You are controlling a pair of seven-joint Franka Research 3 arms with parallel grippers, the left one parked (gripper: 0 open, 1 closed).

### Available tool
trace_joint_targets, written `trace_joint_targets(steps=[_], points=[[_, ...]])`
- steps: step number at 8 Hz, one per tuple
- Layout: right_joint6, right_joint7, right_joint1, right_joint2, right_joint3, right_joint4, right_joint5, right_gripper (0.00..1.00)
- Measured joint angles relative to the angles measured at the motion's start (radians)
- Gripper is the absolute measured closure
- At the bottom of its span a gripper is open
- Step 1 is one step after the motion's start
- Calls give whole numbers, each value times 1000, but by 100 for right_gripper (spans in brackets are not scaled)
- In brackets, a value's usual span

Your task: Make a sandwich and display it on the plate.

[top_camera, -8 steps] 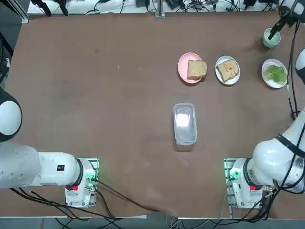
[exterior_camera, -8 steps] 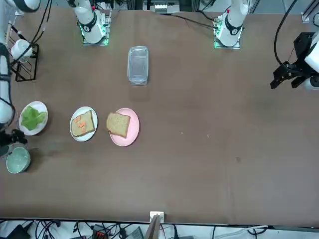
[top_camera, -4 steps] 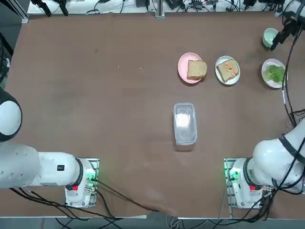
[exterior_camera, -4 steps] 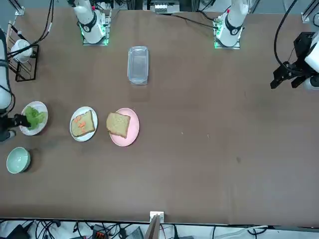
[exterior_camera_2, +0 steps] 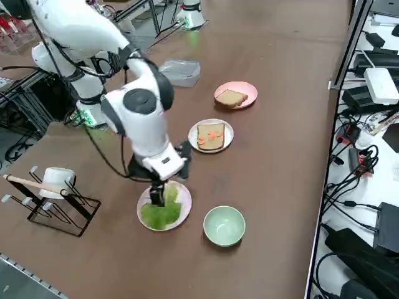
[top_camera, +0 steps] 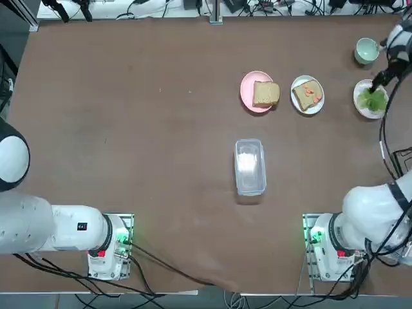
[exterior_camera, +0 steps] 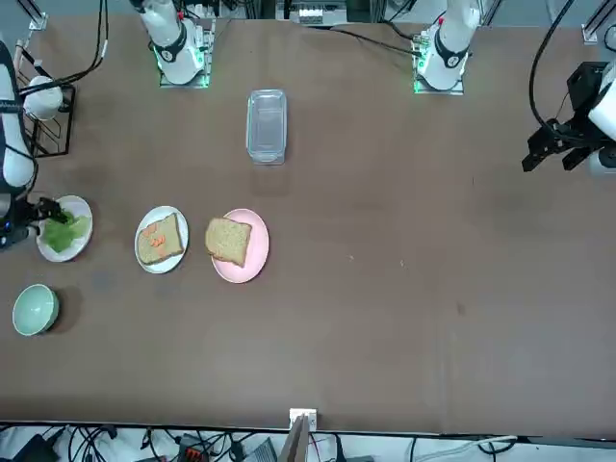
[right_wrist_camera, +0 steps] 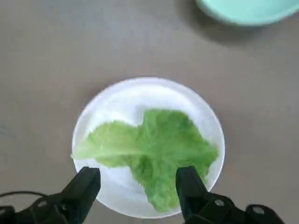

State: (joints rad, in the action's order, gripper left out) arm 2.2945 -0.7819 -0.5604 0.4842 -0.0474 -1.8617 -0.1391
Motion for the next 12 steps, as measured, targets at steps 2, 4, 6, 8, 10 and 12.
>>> trace_joint_targets(steps=[2, 4, 6, 8, 10, 12], points=[[87, 0, -13, 1, 0, -66, -4, 1], [119, 0, -20, 7, 0, -80, -38, 1], [140, 0, -36, 18, 0, -81, -96, 1], [152, -1, -56, 38, 0, -82, -121, 5], [181, -1, -62, 64, 0, -83, -135, 7], [193, -2, -62, 71, 0, -82, -155, 21]])
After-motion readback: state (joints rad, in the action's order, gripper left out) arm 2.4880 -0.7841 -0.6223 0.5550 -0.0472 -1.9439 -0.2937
